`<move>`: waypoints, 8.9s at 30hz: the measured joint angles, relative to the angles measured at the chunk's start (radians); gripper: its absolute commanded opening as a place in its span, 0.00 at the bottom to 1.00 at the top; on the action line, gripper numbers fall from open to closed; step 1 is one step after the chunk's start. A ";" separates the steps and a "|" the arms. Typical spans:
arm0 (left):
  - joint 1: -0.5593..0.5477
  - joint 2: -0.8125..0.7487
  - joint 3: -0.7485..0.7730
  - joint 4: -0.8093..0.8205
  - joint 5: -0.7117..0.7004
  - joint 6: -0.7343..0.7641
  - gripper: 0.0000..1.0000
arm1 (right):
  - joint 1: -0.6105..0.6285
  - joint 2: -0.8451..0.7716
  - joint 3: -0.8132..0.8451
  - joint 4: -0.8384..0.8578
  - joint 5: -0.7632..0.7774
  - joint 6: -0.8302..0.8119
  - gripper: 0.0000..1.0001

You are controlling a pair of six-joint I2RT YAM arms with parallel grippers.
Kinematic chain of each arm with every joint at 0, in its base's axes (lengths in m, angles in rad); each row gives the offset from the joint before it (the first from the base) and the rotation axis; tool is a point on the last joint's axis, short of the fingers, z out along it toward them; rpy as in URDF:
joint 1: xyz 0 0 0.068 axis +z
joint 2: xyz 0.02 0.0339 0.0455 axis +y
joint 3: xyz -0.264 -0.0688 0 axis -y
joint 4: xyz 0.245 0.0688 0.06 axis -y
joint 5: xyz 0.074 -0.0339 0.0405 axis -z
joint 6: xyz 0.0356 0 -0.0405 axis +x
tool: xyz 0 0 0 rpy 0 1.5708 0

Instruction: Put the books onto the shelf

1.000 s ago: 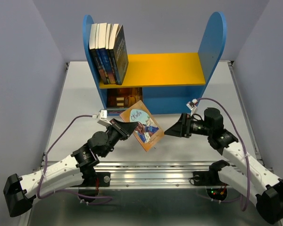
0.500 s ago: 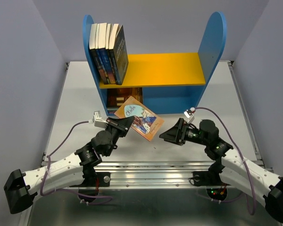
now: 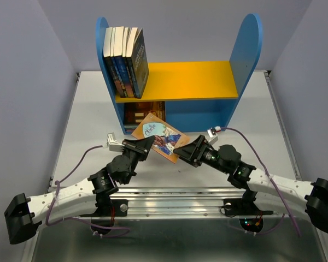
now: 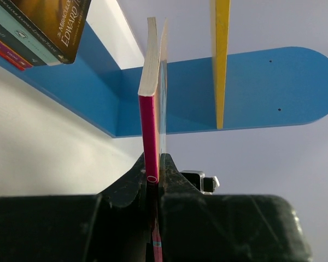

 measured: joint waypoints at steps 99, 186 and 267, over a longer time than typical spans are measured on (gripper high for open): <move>-0.026 -0.593 0.225 -1.152 0.010 -0.020 0.99 | -0.229 0.764 0.529 0.047 0.142 -0.554 0.61; -0.026 -0.655 0.134 -1.179 0.022 -0.081 0.99 | -0.243 0.962 0.677 0.204 0.163 -0.678 0.01; 0.572 0.480 0.346 -0.489 0.373 0.477 0.00 | -0.083 0.786 0.664 -0.179 0.227 -0.701 0.01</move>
